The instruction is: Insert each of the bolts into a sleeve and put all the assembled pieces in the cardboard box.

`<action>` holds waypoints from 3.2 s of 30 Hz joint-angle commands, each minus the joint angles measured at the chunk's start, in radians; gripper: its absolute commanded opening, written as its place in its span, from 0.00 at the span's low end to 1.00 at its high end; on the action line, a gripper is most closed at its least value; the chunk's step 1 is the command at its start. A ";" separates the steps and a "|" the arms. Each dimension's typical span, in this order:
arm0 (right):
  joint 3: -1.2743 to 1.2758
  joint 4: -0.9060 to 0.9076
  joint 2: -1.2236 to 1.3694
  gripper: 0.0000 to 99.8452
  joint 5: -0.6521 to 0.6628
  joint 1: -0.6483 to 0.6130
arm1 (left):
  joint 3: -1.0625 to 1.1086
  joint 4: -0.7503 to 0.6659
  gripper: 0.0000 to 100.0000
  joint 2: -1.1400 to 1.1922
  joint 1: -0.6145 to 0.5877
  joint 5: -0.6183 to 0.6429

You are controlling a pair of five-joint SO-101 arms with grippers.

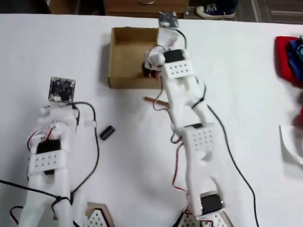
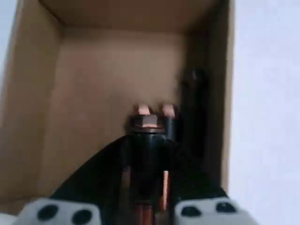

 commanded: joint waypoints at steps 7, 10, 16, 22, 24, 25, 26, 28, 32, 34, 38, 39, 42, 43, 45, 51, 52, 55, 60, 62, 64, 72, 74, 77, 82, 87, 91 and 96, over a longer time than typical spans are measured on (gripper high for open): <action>-0.519 -0.047 0.099 0.02 -0.011 -0.031 | 0.030 -0.074 0.14 0.000 -0.009 0.133; -0.506 -0.047 0.110 0.02 -0.011 -0.039 | 0.030 -0.074 0.14 0.000 -0.005 0.176; -0.462 -0.042 0.154 0.02 -0.011 -0.074 | 0.031 -0.072 0.14 0.000 -0.005 0.190; -0.450 -0.018 0.216 0.02 -0.011 -0.104 | 0.056 -0.074 0.14 0.000 -0.005 0.190; -0.450 0.010 0.228 0.02 -0.011 -0.110 | 0.059 -0.074 0.14 0.000 -0.005 0.190; -0.450 0.025 0.234 0.02 -0.011 -0.110 | 0.059 -0.074 0.14 0.000 -0.005 0.190; -0.450 0.042 0.236 0.02 -0.011 -0.110 | 0.059 -0.074 0.14 0.000 -0.005 0.190; -0.450 0.079 0.236 0.02 -0.011 -0.107 | 0.059 -0.074 0.14 0.000 -0.005 0.190; -0.459 0.150 0.234 0.02 -0.005 -0.102 | 0.059 -0.072 0.14 0.000 -0.005 0.190; -0.459 0.154 0.234 0.02 -0.005 -0.099 | 0.061 -0.071 0.14 0.000 -0.005 0.190; -0.451 0.148 0.243 0.02 -0.003 -0.088 | 0.061 -0.066 0.14 0.000 -0.005 0.190; -0.450 0.148 0.245 0.02 -0.002 -0.088 | 0.061 -0.066 0.14 0.000 -0.005 0.190; -0.450 0.148 0.245 0.02 -0.002 -0.087 | 0.061 -0.066 0.14 0.000 -0.005 0.190; -0.450 0.148 0.245 0.02 -0.002 -0.087 | 0.061 -0.066 0.14 0.000 -0.005 0.190; -0.448 0.156 0.245 0.04 -0.002 -0.087 | 0.061 -0.066 0.14 0.000 -0.005 0.190; -0.420 0.160 0.243 0.14 -0.003 -0.087 | 0.061 -0.066 0.14 0.000 -0.005 0.190; -0.422 0.159 0.239 0.13 -0.003 -0.084 | 0.064 -0.066 0.14 0.000 -0.005 0.190; -0.425 0.156 0.232 0.10 -0.003 -0.070 | 0.076 -0.072 0.14 -0.002 -0.005 0.190; -0.489 0.165 0.234 0.07 -0.003 -0.033 | 0.076 -0.072 0.14 -0.002 -0.005 0.190; -0.542 0.194 0.225 0.07 -0.003 -0.013 | 0.076 -0.072 0.14 -0.002 -0.005 0.190; -0.565 0.280 0.186 0.07 -0.003 -0.005 | 0.076 -0.074 0.14 -0.002 -0.005 0.190; -0.537 0.714 -0.005 0.11 -0.002 -0.013 | 0.076 -0.074 0.14 -0.005 -0.005 0.190; -0.486 0.711 -0.044 0.11 0.008 -0.008 | 0.074 -0.074 0.14 -0.008 -0.005 0.190; -0.367 0.711 -0.113 0.11 0.120 -0.035 | 0.053 -0.066 0.14 -0.008 -0.009 0.192; 0.043 0.711 -0.369 0.06 0.235 -0.145 | 0.047 -0.066 0.14 -0.008 -0.029 0.192; 0.443 0.653 -0.595 0.05 0.232 -0.236 | 0.041 -0.064 0.14 -0.008 -0.064 0.193; 0.621 0.553 -0.611 0.05 0.166 -0.242 | -0.015 0.009 0.14 -0.008 -0.078 0.192; 0.709 0.426 -0.538 0.05 0.055 -0.309 | -0.140 0.133 0.14 -0.008 -0.305 0.192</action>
